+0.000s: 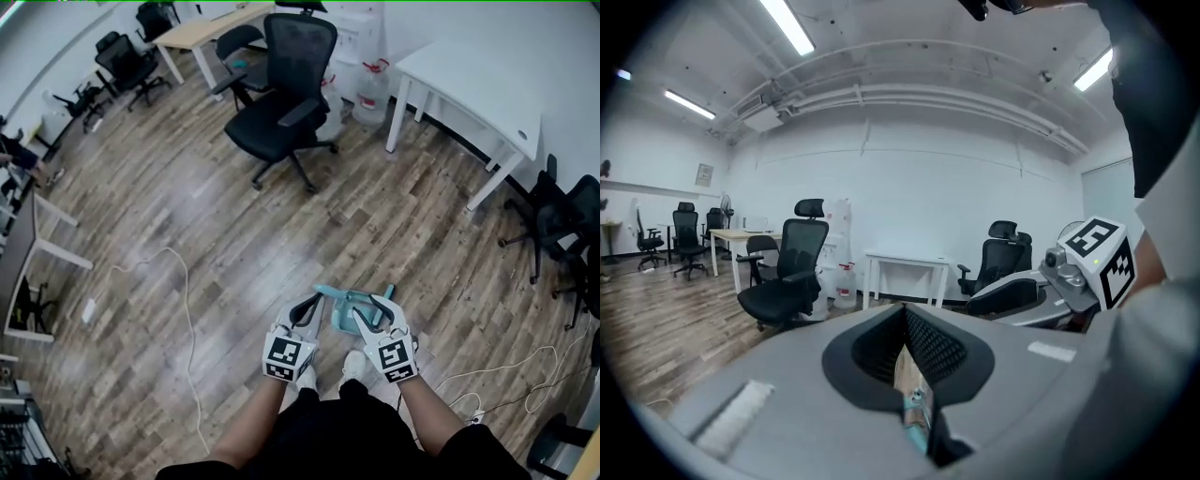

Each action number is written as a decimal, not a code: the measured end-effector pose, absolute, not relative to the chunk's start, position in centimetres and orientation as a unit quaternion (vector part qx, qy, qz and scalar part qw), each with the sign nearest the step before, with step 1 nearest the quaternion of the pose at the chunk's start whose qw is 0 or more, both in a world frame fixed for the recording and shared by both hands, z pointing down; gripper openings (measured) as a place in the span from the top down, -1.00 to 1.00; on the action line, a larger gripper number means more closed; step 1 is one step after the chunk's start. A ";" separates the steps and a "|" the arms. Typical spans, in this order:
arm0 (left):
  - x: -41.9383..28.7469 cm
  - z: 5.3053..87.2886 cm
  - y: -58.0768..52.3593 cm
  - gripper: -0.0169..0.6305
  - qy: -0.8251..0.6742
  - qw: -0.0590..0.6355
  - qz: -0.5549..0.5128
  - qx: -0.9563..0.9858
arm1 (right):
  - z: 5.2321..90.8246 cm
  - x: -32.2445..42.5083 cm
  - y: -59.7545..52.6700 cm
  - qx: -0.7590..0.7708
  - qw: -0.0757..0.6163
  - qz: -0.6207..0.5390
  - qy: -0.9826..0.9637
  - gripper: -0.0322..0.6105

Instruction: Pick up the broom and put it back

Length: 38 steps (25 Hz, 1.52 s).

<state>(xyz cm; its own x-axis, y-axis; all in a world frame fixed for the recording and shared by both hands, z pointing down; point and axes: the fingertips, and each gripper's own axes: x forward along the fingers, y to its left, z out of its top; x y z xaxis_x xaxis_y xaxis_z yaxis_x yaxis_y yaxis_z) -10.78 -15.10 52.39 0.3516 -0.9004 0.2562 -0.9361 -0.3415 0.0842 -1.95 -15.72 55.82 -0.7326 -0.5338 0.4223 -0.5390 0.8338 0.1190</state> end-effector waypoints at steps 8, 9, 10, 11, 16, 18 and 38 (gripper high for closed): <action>-10.4 49.9 -15.1 0.89 -0.546 0.071 0.068 0.832 | 50.2 -2.2 -16.1 0.329 0.171 -0.050 -0.928 0.77; -10.4 49.6 -15.2 0.89 -0.544 0.067 0.066 0.834 | 49.6 -2.2 -16.1 0.334 0.164 -0.054 -0.927 0.80; -10.4 49.3 -15.2 0.89 -0.542 0.064 0.064 0.835 | 49.1 -2.1 -16.2 0.339 0.157 -0.057 -0.926 0.83; -10.3 49.1 -15.2 0.89 -0.541 0.060 0.063 0.837 | 48.6 -2.0 -16.2 0.343 0.150 -0.059 -0.925 0.85; -10.0 48.5 -14.8 0.89 -0.532 0.055 0.060 0.843 | 46.7 -1.8 -16.1 0.359 0.120 -0.061 -0.924 0.89; -9.8 48.0 -14.7 0.89 -0.528 0.054 0.053 0.846 | 46.0 -1.6 -16.1 0.365 0.110 -0.061 -0.922 0.89; -9.9 42.2 -14.4 0.89 -0.537 0.008 -0.009 0.843 | 40.6 -0.6 -18.1 0.411 0.077 -0.107 -0.902 0.89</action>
<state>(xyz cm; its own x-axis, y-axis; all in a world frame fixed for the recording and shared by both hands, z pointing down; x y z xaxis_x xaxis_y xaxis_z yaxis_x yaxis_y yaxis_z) -9.89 -14.39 42.23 0.4220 -0.9065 -0.0076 -0.9063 -0.4221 0.0229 -0.64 -18.14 40.62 -0.6502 -0.7581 0.0507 -0.7253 0.6392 0.2559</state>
